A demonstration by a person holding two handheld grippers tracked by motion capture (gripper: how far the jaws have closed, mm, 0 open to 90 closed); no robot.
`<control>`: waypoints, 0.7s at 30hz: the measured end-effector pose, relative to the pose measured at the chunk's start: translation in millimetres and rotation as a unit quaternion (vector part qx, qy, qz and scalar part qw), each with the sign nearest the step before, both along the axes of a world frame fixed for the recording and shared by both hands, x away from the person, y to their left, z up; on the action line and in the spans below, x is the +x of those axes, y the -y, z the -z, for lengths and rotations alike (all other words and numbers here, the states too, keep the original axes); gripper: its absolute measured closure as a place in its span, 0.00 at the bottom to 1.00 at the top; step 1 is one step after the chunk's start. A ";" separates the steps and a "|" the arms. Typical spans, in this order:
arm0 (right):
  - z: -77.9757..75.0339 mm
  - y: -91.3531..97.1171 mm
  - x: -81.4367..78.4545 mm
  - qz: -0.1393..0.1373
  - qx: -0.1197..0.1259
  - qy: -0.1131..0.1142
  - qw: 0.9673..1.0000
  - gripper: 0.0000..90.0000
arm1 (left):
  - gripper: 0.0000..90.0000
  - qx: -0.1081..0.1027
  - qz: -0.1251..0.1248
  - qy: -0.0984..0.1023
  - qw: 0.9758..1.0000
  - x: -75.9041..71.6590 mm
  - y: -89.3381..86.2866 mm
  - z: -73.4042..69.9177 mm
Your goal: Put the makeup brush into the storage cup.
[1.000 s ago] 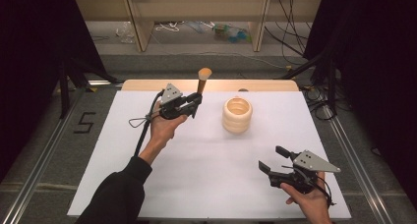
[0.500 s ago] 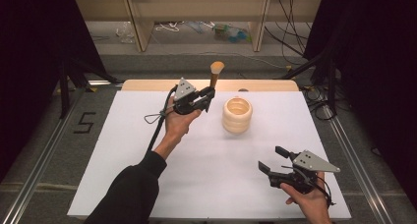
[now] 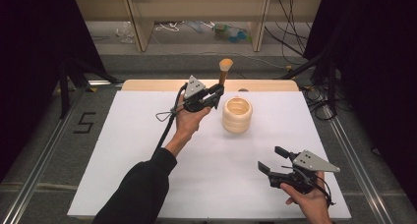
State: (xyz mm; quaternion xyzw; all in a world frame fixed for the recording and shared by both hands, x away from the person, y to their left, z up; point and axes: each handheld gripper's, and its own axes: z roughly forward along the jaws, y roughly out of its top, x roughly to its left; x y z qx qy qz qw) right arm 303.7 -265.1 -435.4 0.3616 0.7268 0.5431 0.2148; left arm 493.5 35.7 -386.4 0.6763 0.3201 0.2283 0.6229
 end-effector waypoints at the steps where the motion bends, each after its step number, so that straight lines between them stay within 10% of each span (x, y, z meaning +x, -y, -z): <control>1: 0.0 0.0 -0.1 0.000 -0.001 -0.001 1.000 0.23 | 0.83 -0.001 -0.001 0.001 1.000 0.4 1.7 -0.2; 21: -0.1 -0.1 -0.1 -0.002 0.002 0.002 1.000 0.23 | 0.83 -0.014 0.006 0.002 1.000 8.1 24.6 -1.1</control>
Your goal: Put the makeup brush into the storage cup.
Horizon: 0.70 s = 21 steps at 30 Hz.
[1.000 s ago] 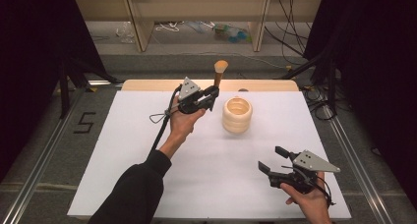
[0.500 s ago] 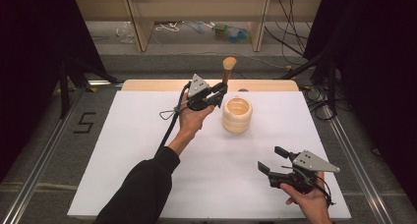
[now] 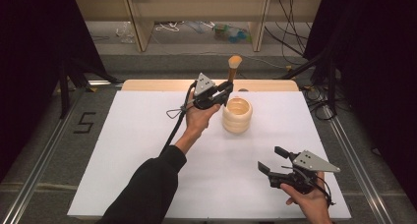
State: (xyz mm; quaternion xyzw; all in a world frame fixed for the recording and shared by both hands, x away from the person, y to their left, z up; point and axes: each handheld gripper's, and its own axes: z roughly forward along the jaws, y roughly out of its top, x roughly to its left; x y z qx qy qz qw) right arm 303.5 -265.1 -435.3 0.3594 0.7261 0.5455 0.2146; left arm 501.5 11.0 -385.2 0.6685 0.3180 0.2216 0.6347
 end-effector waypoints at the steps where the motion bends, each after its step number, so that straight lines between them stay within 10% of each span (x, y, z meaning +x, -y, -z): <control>1: 0.0 0.0 0.0 0.000 0.000 0.000 1.000 0.23 | 0.83 -0.001 0.000 -0.001 1.000 0.2 0.4 0.2; 21: 1.0 -0.5 0.8 -0.005 0.009 0.007 1.000 0.23 | 0.83 -0.001 0.003 -0.006 1.000 8.0 17.0 6.4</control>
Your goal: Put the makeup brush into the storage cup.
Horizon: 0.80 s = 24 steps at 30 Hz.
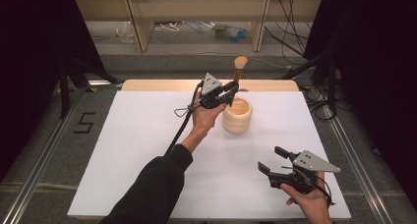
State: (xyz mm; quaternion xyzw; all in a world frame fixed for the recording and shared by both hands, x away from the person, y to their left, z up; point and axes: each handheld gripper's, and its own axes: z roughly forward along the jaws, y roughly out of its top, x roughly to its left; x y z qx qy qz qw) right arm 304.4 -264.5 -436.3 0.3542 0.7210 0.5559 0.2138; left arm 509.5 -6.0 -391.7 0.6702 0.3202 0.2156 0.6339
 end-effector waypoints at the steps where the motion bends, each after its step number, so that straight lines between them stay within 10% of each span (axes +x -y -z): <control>1: -0.6 0.4 -0.5 0.001 -0.004 -0.005 1.000 0.23 | 0.83 0.001 0.001 0.000 1.000 0.9 0.4 0.5; 24: -0.1 0.3 -0.9 -0.001 0.000 -0.003 1.000 0.23 | 0.83 0.003 0.005 -0.010 1.000 6.9 13.1 15.5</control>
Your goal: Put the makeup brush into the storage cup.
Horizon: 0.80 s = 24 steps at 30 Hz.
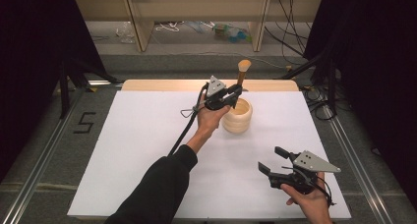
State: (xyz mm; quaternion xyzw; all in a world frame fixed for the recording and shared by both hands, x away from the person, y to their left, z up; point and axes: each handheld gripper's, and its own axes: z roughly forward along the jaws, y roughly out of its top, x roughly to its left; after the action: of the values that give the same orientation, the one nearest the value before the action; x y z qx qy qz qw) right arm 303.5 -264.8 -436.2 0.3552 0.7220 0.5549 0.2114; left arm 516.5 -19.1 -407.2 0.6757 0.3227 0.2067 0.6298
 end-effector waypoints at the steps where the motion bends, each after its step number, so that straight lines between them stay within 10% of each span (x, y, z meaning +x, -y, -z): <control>1: -1.2 1.4 -0.8 0.002 -0.010 -0.003 1.000 0.23 | 0.83 0.001 0.000 0.001 1.000 0.2 0.5 0.7; 24: -0.9 2.3 -1.1 0.003 -0.011 -0.003 1.000 0.23 | 0.83 0.011 0.005 -0.017 1.000 2.8 6.5 17.5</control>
State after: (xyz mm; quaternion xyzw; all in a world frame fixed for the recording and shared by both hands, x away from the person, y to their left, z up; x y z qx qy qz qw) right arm 302.4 -267.2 -435.3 0.3571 0.7275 0.5451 0.2145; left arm 519.3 -25.7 -424.7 0.6877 0.3279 0.1954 0.6176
